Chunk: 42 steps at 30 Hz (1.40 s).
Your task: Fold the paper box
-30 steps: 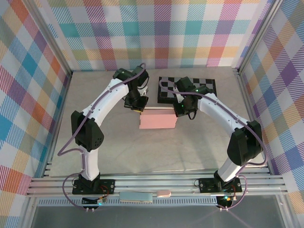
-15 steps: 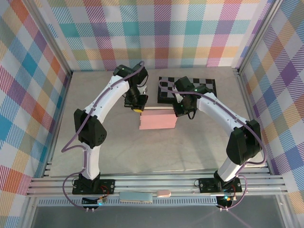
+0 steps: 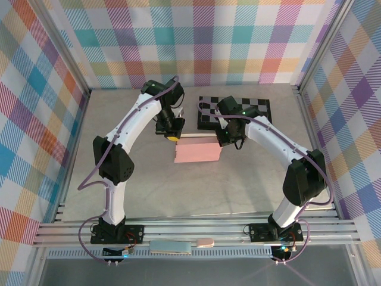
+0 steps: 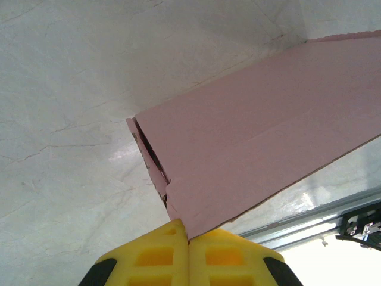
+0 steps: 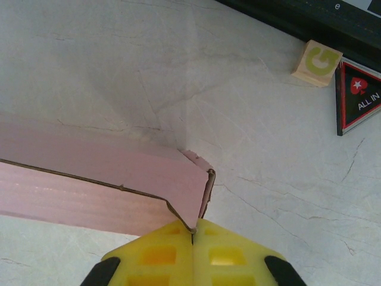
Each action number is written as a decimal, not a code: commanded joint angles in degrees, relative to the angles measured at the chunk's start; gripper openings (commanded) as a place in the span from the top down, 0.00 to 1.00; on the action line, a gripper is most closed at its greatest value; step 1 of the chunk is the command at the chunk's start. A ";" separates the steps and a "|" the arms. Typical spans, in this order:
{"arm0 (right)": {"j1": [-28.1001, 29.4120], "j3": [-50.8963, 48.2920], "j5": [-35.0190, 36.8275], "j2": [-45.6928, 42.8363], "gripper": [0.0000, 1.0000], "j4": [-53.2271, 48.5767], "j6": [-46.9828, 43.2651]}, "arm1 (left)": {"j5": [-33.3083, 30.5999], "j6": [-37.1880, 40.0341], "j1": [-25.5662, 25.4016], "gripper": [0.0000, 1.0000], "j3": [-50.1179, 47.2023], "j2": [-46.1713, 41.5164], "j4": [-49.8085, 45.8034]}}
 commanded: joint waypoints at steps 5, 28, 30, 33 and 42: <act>1.38 1.16 -2.44 0.87 1.00 -0.30 -0.97 | 6.37 -1.92 0.91 0.95 0.93 0.72 1.21; 1.39 0.91 -2.76 0.98 1.00 -0.25 -0.88 | 7.44 -1.37 2.87 0.96 -19.62 -7.58 13.90; 1.43 0.79 -2.63 0.78 1.00 -0.13 -0.79 | 6.97 -1.15 2.87 0.96 -20.93 -8.35 14.83; 1.41 0.78 -2.54 0.82 1.00 -0.11 -0.83 | 6.52 -0.72 2.87 0.96 -22.22 -8.81 15.48; 1.39 0.96 -2.10 1.07 1.00 -0.32 -0.88 | 5.03 0.65 2.87 0.96 -24.91 -10.04 16.18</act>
